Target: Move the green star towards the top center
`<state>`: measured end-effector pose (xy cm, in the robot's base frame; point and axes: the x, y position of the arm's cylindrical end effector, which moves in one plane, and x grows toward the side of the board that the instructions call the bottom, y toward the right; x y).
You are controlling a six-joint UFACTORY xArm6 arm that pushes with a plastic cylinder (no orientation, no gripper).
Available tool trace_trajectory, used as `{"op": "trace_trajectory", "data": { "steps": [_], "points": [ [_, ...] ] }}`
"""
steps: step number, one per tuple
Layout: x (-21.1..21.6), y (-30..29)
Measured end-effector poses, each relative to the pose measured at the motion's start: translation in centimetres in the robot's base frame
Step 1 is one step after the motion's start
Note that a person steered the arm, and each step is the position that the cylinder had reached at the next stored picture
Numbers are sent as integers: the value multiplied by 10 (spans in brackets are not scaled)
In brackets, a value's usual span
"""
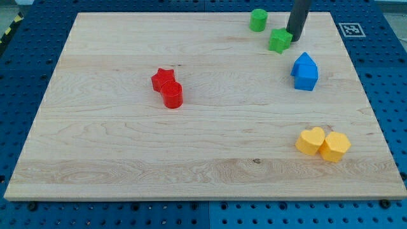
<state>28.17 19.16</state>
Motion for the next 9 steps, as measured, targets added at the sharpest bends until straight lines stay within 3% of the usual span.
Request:
{"op": "trace_trajectory", "data": {
  "steps": [3, 7, 9],
  "points": [
    [25, 1],
    [34, -116],
    [22, -100]
  ]
}}
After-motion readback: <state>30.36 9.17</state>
